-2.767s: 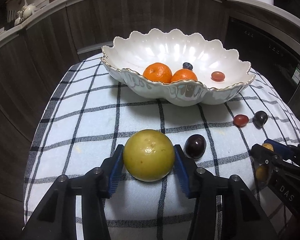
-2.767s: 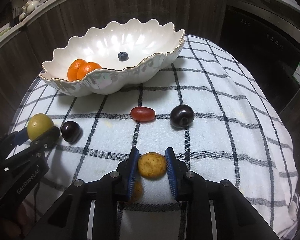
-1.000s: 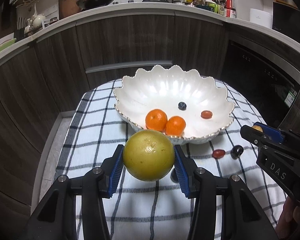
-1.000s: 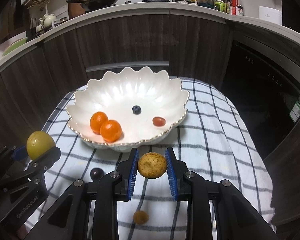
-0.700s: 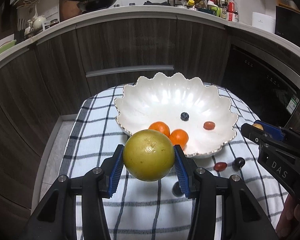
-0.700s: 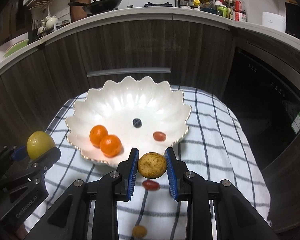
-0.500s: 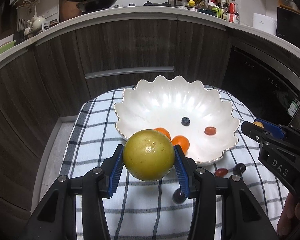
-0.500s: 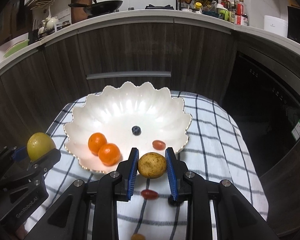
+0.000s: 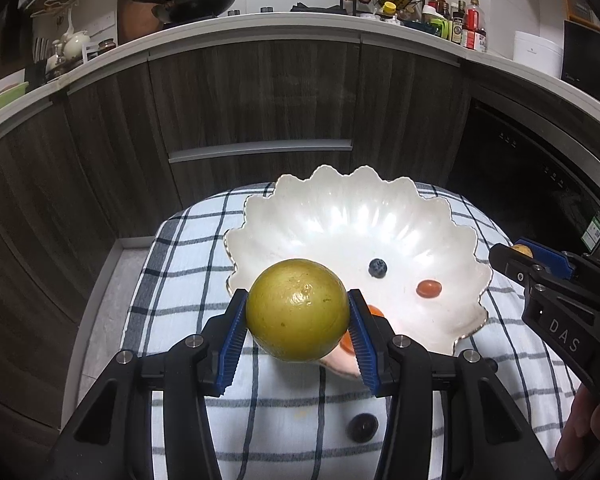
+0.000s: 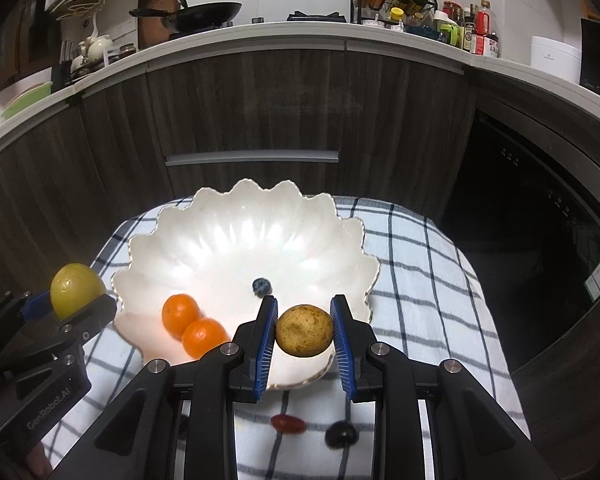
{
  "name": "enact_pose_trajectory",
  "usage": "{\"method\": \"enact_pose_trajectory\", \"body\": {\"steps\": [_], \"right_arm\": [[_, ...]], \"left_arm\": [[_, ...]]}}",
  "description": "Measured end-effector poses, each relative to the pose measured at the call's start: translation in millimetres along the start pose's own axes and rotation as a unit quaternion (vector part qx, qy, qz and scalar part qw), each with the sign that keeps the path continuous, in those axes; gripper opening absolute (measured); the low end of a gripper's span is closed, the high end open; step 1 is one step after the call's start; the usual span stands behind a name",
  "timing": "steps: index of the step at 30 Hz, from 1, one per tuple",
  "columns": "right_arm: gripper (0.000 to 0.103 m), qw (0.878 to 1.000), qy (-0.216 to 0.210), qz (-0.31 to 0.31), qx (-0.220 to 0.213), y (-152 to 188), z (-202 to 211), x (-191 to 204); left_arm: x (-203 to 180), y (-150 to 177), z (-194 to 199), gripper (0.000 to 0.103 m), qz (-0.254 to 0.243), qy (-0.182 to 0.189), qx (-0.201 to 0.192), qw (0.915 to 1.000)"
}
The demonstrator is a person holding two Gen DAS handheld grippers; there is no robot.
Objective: Organize fruits
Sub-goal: 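Lift the yellow fruit and longan and carry both over the bowl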
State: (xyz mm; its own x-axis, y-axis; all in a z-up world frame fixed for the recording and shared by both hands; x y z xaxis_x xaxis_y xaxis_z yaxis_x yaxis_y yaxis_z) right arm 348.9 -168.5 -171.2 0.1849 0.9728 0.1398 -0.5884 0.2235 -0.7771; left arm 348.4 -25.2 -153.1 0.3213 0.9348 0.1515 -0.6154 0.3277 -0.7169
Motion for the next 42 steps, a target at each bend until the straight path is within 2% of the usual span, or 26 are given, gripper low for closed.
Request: {"method": "enact_pose_trajectory", "body": {"steps": [23, 42], "right_arm": [[0.029, 1.000, 0.015, -0.004, -0.012, -45, -36, -8], [0.029, 0.999, 0.028, -0.006, 0.021, -54, -83, -13]], "left_arm": [[10, -31, -43, 0.048, 0.000, -0.008, 0.001, 1.0000], [26, -38, -80, 0.048, 0.011, -0.015, 0.018, 0.9997]]}}
Point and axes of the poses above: each gripper's, at about its wrist camera, not at the fingertips, and z roughly against the way its jaws point, x to its left, y to its underside, the point moved 10 cm from there along -z, roughly the way its jaws point, and after that the axes turned 13 degrees about -z, right-handed, at the moved point
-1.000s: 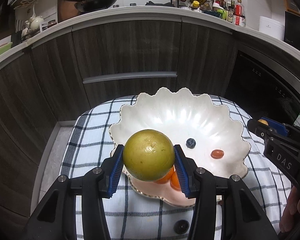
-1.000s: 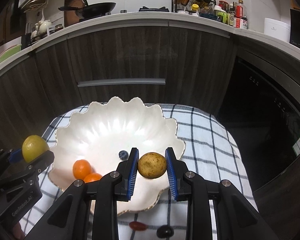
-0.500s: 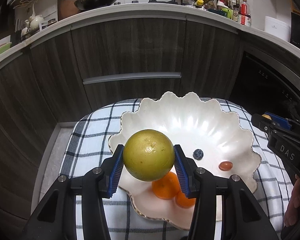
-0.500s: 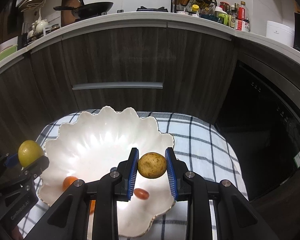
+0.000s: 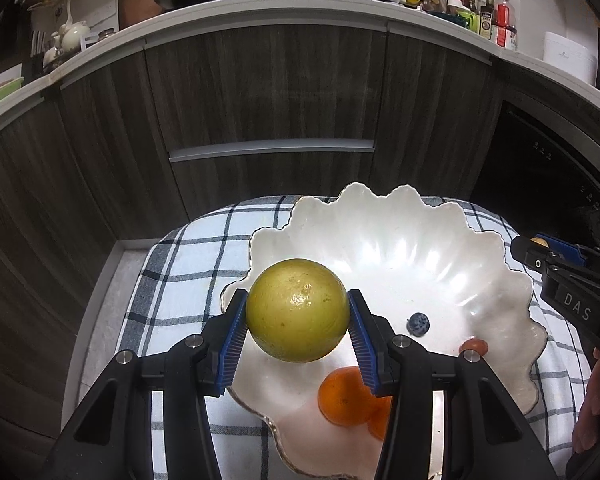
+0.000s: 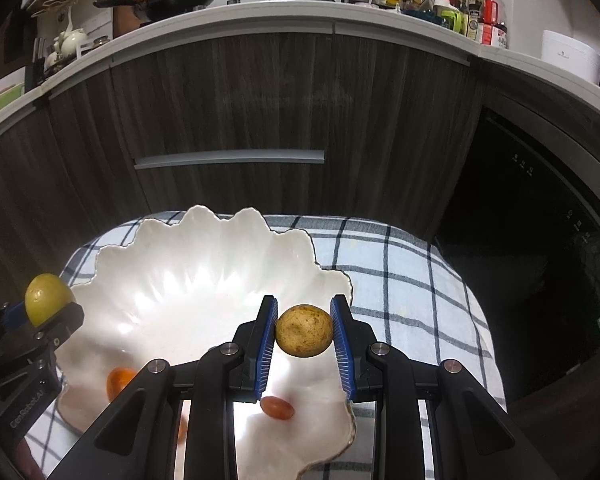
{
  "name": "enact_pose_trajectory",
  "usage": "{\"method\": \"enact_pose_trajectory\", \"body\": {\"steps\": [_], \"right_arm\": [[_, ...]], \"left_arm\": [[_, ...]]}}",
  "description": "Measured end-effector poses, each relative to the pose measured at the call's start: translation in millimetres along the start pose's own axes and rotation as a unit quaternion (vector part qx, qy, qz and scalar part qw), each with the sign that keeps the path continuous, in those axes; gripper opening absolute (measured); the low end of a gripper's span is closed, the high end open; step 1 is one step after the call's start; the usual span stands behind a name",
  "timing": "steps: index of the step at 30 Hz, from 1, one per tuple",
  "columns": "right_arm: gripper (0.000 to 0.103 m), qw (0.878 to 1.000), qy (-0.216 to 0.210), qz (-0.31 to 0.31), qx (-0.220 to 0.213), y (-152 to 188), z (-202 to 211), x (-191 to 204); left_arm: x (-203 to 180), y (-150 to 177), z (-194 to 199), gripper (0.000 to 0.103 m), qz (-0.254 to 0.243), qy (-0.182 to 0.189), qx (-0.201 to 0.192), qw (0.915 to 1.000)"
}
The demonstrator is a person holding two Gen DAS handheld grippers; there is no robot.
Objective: Organize fruits
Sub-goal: 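Lift the yellow fruit and longan and carry both over the bowl, then open both grippers to drop the yellow fruit and longan into the bowl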
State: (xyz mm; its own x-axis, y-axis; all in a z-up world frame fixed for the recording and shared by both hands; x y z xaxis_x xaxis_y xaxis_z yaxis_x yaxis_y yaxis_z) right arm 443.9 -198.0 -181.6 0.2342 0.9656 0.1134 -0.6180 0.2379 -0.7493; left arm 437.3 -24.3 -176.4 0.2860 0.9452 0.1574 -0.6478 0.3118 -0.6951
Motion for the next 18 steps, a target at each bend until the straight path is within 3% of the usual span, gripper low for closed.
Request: {"method": "enact_pose_trajectory", "body": {"steps": [18], "right_arm": [[0.029, 0.998, 0.020, 0.000, 0.055, 7, -40, -7]], "left_arm": [[-5, 10, -25, 0.048, -0.001, 0.004, 0.040, 0.9992]]}}
Point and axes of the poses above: each gripper's, at about its wrist camera, not at the fingertips, and z roughly against the way its jaws point, x to its left, y to its underside, the point moved 10 cm from there along -z, roughly the way its jaws point, and after that the axes turned 13 degrees about -z, right-handed, at the moved point
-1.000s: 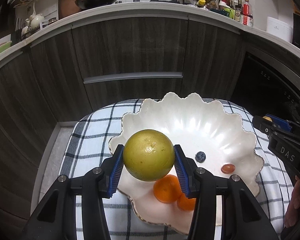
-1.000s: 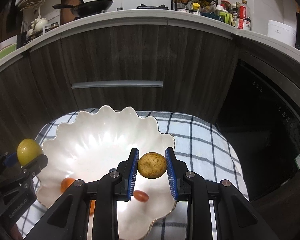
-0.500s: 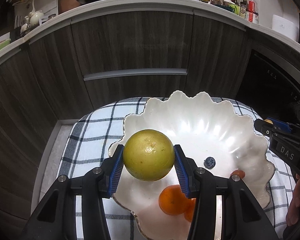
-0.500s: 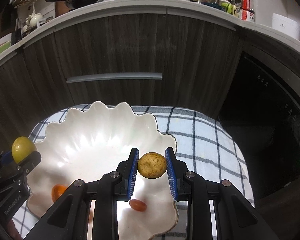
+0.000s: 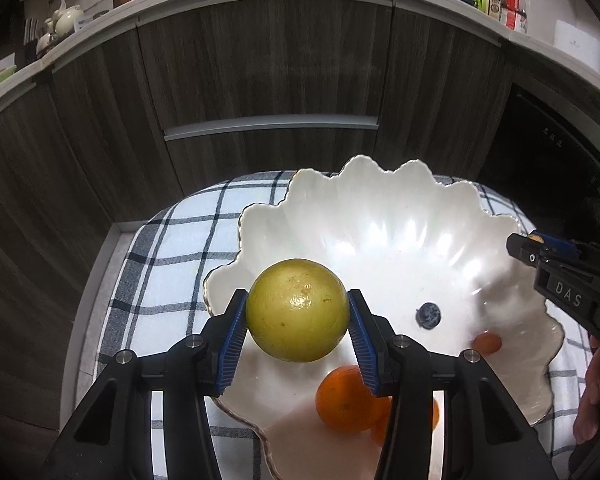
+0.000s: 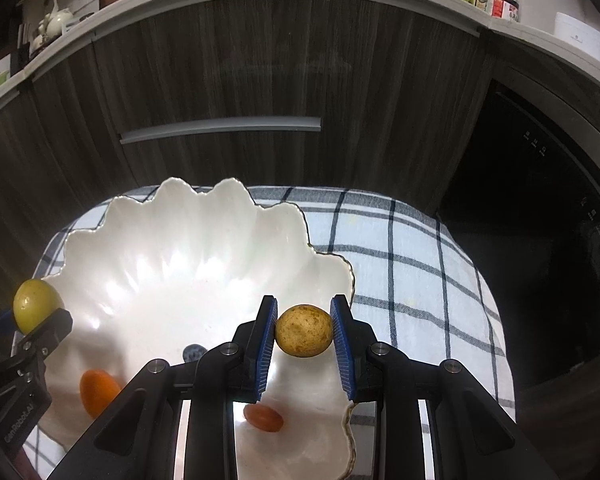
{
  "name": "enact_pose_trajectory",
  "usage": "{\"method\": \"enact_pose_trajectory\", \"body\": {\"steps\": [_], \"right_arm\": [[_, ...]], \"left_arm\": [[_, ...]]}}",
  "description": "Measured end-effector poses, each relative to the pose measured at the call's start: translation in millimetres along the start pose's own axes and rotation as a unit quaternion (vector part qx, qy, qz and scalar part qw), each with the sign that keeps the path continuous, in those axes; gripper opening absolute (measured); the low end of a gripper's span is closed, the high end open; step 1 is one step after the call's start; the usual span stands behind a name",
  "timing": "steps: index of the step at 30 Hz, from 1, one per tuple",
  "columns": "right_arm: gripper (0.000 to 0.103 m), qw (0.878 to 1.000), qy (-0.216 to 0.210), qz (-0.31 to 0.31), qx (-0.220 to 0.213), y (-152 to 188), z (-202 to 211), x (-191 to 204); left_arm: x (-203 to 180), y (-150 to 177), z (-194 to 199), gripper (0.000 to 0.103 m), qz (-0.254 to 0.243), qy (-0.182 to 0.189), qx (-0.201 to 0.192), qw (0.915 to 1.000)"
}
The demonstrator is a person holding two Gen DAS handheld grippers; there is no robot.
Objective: Organize fruits
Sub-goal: 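Open both grippers to drop the yellow fruit and longan into the bowl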
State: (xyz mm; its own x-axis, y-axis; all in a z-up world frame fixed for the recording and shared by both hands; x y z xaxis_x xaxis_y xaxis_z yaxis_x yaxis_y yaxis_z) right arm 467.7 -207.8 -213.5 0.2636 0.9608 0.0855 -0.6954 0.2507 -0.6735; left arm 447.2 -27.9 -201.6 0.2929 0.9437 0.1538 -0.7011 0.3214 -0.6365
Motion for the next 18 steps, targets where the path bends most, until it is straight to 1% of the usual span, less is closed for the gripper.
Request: {"method": "enact_pose_trajectory", "body": {"steps": [3, 5, 6, 7, 8, 10, 12, 14, 16, 18], "right_arm": [[0.029, 1.000, 0.007, 0.007, 0.004, 1, -3, 0], [0.031, 1.000, 0.008, 0.007, 0.006, 0, -3, 0], [0.033, 1.000, 0.012, 0.008, 0.005, 0, -3, -1], [0.042, 1.000, 0.016, 0.008, 0.004, 0, -3, -1], [0.053, 1.000, 0.015, 0.008, 0.002, -1, -2, -1], [0.065, 1.000, 0.016, 0.006, -0.001, -1, 0, -2], [0.068, 1.000, 0.020, 0.004, -0.007, -2, 2, -4], [0.074, 1.000, 0.021, -0.002, -0.010, -3, 4, -5], [0.076, 1.000, 0.025, -0.006, -0.014, -4, 7, -7], [0.077, 1.000, 0.022, -0.007, -0.017, -5, 11, -7]], "left_arm": [[-1, 2, -2, 0.048, -0.008, -0.003, 0.008, 0.9999], [-1, 4, -3, 0.054, -0.006, -0.003, 0.011, 0.9999], [1, 3, -1, 0.068, -0.005, -0.010, 0.006, 0.9999], [3, 2, 2, 0.077, -0.005, -0.019, 0.001, 0.9998], [5, 0, 5, 0.078, -0.007, -0.026, -0.005, 0.9996], [6, -2, 8, 0.080, -0.009, -0.027, -0.010, 0.9995], [8, -3, 9, 0.082, -0.008, -0.029, -0.010, 0.9995], [9, -4, 12, 0.084, -0.005, -0.029, -0.012, 0.9995], [11, -4, 15, 0.088, -0.001, -0.028, -0.014, 0.9995], [11, -5, 18, 0.090, 0.002, -0.027, -0.017, 0.9995]]}}
Point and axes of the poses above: each gripper's, at about its wrist camera, not at the fingertips, and z roughly against the way its jaws point, x to its left, y to its underside, the point moved 10 cm from there along -z, roughly the way its jaws point, and after that the axes turned 13 degrees about -z, right-handed, at the moved point
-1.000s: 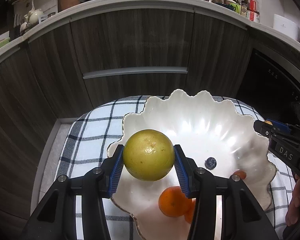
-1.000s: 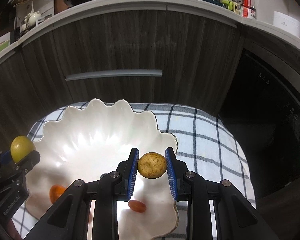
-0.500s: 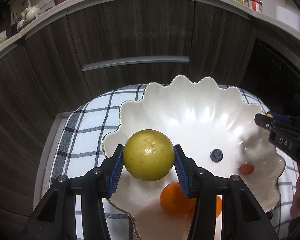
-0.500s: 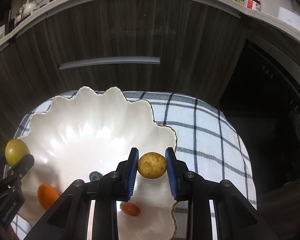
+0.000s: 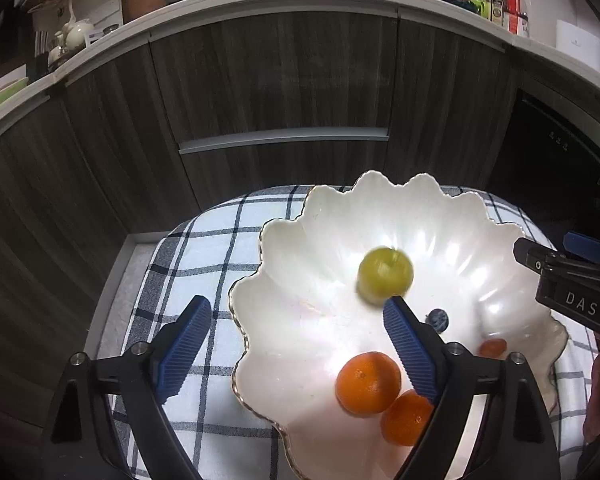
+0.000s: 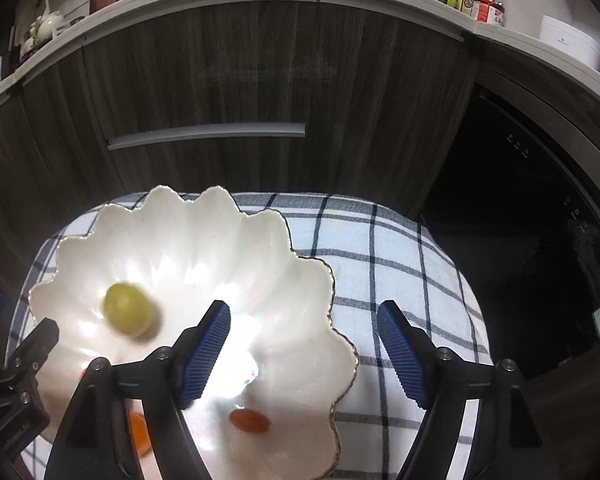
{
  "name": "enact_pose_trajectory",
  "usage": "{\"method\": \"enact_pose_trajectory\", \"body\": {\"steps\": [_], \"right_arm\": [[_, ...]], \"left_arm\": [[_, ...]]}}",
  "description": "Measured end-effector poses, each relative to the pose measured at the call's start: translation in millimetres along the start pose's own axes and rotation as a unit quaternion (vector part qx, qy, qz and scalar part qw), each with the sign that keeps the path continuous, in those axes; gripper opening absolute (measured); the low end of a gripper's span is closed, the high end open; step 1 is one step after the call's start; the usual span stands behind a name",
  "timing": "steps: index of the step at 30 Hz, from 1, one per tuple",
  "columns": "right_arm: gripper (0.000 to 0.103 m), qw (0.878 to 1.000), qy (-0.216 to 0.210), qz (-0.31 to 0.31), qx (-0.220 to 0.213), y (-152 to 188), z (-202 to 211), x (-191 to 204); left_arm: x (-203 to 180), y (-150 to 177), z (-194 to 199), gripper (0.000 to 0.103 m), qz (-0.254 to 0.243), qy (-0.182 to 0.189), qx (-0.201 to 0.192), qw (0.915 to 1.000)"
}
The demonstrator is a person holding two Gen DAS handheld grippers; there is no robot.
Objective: Organize fruits
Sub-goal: 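Open both grippers to drop the yellow fruit and longan into the bowl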
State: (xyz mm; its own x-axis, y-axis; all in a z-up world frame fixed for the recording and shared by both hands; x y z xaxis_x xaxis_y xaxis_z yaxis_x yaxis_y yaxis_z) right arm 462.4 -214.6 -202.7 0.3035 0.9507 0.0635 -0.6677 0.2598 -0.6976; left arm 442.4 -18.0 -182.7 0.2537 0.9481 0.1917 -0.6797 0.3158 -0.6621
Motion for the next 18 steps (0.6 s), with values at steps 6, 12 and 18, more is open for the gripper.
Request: {"method": "enact_pose_trajectory", "body": {"steps": [6, 12, 18], "right_arm": [[0.077, 1.000, -0.005, -0.003, -0.007, -1, 16, 0], [0.077, 1.000, -0.014, -0.003, -0.019, -1, 36, -1], [0.077, 0.999, -0.018, -0.005, -0.027, 1, 55, -2]], "left_arm": [[-1, 0, 15, 0.090, 0.004, 0.002, -0.004, 1.0000], [0, -2, 40, 0.090, 0.006, 0.000, -0.018, 0.9998], [1, -1, 59, 0.090, 0.002, -0.006, -0.027, 0.9996]]}}
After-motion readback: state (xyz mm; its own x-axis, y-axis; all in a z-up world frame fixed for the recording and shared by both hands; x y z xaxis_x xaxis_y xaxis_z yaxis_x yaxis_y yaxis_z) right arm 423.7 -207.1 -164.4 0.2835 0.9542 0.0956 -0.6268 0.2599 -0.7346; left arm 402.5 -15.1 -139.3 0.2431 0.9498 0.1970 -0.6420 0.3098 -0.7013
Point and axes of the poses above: each gripper's, at about its wrist camera, not at the fingertips, and z roughly against the way its jaws point, x to its left, y to its underside, the point moved 10 cm from there along -z, roughly the way its jaws point, and after that the axes turned 13 degrees about -z, right-handed, at the moved point
